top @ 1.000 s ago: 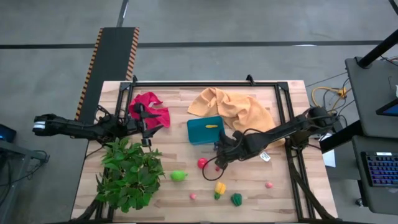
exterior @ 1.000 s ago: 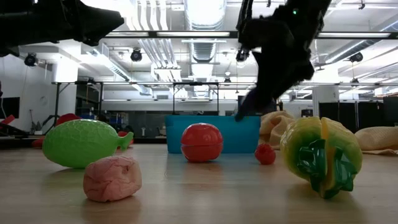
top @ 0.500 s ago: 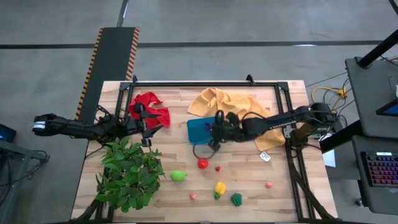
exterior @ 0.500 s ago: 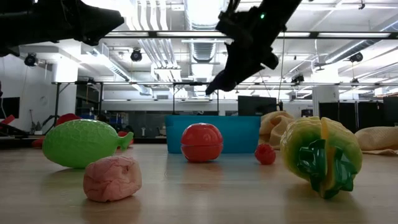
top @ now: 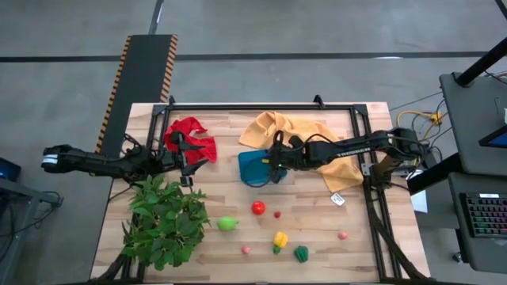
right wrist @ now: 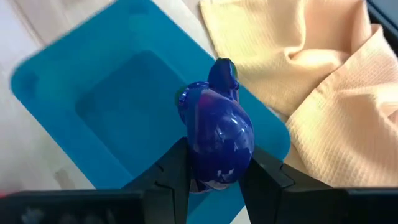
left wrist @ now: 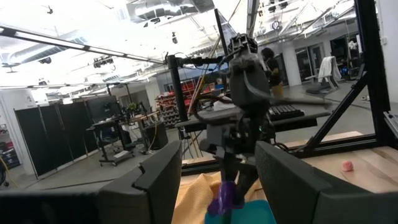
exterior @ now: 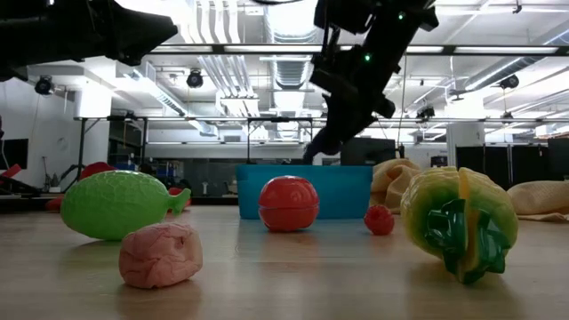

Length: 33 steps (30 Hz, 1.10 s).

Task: Pick and placing Produce into tupperware
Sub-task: Put the purple eggplant into the blue bin

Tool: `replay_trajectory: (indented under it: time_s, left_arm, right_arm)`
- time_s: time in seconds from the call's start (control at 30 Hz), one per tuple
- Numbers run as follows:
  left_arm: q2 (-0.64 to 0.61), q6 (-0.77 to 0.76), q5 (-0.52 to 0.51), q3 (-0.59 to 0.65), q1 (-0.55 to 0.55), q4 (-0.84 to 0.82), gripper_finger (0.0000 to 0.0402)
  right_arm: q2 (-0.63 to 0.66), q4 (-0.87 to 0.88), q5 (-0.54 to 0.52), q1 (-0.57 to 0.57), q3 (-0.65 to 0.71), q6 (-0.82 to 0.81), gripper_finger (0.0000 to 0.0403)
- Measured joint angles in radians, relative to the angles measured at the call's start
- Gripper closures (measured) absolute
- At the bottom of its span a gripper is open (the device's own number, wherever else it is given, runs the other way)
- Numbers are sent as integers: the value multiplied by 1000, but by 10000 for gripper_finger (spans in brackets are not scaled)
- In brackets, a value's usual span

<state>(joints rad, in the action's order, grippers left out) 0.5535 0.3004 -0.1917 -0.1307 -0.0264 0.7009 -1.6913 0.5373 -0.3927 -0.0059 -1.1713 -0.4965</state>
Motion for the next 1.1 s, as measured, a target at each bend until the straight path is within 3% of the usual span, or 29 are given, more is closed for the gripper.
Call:
replay_trajectory:
  time_s: [0.7,1.1]
  left_arm:
    - [2,0,0,0,0,-1,212]
    - [2,0,0,1,0,-2,212]
  right_arm:
    - [-100,-2,0,-48,3,37,293]
    - [-99,-2,0,-49,3,44,211]
